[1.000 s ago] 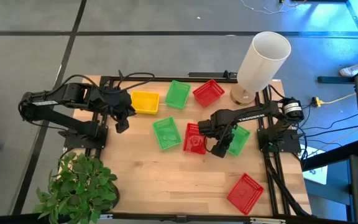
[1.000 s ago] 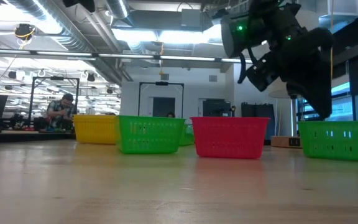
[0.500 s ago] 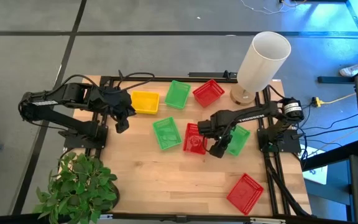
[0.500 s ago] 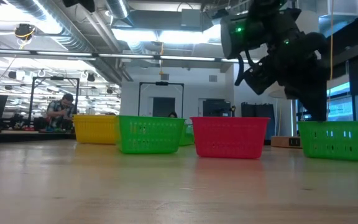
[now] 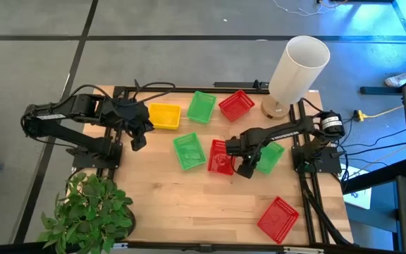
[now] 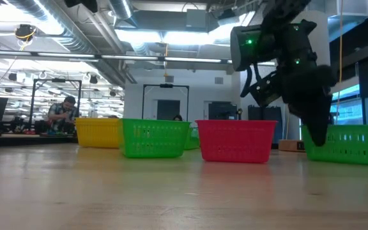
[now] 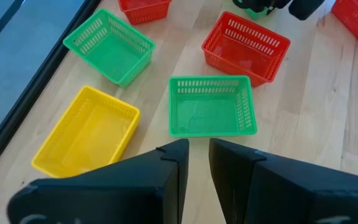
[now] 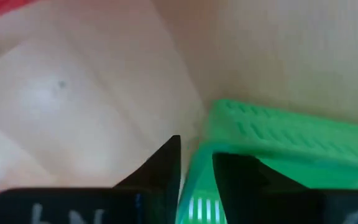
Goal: Stack baskets by color
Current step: Stack the right green bin on top of the top green bin
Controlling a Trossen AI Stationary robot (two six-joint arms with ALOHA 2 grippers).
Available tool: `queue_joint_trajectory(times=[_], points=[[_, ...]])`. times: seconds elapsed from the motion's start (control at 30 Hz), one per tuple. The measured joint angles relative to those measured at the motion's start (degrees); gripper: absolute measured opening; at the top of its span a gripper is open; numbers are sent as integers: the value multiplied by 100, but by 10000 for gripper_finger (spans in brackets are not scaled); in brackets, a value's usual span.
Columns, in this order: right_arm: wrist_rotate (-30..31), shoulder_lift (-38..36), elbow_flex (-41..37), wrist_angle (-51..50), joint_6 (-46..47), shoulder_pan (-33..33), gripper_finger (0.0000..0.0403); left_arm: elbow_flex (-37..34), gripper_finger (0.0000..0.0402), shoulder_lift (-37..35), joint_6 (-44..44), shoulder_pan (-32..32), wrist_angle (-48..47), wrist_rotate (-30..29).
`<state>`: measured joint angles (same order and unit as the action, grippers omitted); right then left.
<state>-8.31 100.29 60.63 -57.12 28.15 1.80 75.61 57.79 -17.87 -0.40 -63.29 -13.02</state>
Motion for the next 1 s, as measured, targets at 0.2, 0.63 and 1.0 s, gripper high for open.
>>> queue_joint_trajectory(times=[0.2, 0.63, 1.0], points=[[486, -2, -31, 114, -6, 2, 12, 0, 55, 1, -3, 0, 2, -2], [1519, 7, 2225, -1569, -750, -56, 2, 0, 55, -1, -85, -2, 2, -386], [1847, 9, 3629, -141, -2257, -884, 1, 0, 55, 145, -264, 0, 2, -894]])
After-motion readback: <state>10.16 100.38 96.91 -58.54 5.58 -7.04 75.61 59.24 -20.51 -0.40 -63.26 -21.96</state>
